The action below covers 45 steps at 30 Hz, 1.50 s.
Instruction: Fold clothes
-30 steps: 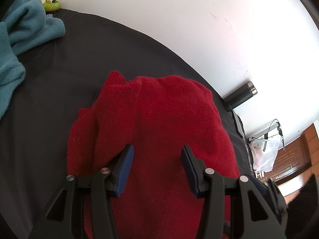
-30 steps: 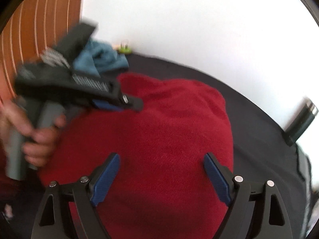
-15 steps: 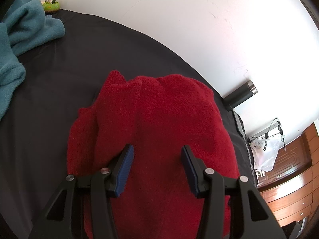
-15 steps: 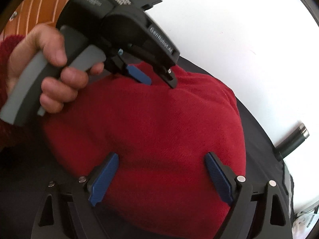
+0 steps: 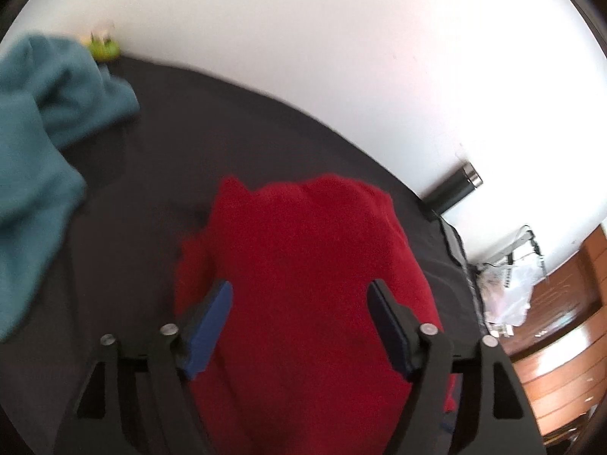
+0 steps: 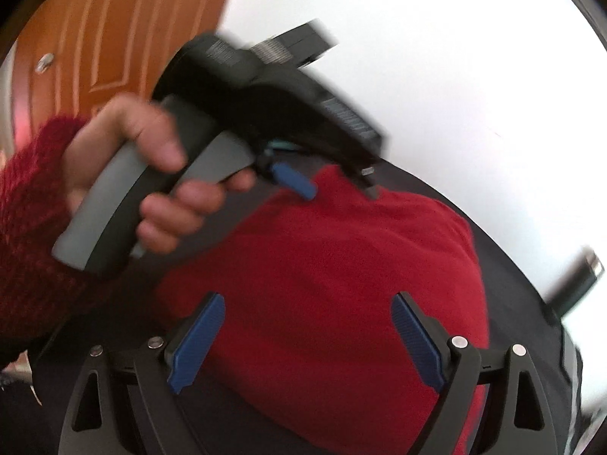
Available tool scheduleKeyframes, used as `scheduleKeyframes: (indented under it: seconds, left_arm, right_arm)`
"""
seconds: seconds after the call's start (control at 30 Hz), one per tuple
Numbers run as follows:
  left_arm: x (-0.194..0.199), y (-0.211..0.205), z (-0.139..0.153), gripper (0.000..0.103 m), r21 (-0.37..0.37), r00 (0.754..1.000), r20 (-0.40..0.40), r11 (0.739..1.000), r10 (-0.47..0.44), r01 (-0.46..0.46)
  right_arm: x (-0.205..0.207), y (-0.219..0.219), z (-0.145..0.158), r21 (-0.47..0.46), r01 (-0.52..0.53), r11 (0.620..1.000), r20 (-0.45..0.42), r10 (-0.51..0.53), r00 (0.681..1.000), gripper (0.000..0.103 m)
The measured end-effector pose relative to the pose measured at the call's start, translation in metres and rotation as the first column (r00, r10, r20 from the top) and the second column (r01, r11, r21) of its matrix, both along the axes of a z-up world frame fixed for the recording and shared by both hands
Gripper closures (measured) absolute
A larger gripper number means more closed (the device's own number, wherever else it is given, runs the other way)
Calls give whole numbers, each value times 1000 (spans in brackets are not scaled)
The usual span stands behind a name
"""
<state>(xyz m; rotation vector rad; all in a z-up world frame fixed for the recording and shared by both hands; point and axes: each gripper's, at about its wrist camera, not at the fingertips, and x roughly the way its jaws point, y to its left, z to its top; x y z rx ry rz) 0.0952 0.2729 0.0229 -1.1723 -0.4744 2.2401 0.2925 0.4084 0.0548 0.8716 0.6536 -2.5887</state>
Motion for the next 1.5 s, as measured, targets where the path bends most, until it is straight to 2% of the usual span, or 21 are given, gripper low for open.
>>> scheduleKeyframes:
  seconds: [0.1,0.2,0.37,0.53,0.67,0.83,1.0,1.1,1.23,1.33,1.5]
  left_arm:
    - [3,-15,5,24,10,999,-21,1000,29,-29]
    - [0,-31,1,24,49,998,15,997,55,-56]
    - [-6,-44,-6,24,66,995,60,994,78,-82]
    - [-12,-43,-15,22,55,992,105,995,75,-81]
    - [-19,-34,-26,22,29,981,172,995,88,-94]
    - [-24,-32,-34,22,23,972,219,996,79,-86]
    - [-25,-26,-39,22,26,969,241,998,50,-58]
    - [-25,-22,-43,22,29,965,260,999,35,-44]
    - [-26,-17,-49,22,47,958,285,999,9,-23]
    - [-26,-12,-52,22,50,955,296,999,-7,-8]
    - [-27,-7,-57,22,68,949,313,998,-34,13]
  right_arm:
    - [3,-12,-13,3,-26,1000,55,26,998,12]
    - [-1,-14,-24,-9,-23,1000,119,24,993,12]
    - [-1,-12,-31,-32,-23,999,188,29,982,11]
    - [-7,-12,-35,-53,-11,999,190,21,982,10]
    - [-2,-5,-35,-70,-5,998,182,18,983,10]
    - [5,-3,-32,-77,-1,997,161,13,987,10]
    - [15,5,-12,-120,16,993,141,1,990,10]
    - [16,23,12,-177,73,981,100,-56,993,10]
    - [-4,79,38,-320,205,925,135,-170,976,10]
    - [-44,120,33,-402,303,864,228,-226,947,10]
    - [-82,162,20,-502,379,777,350,-218,911,10]
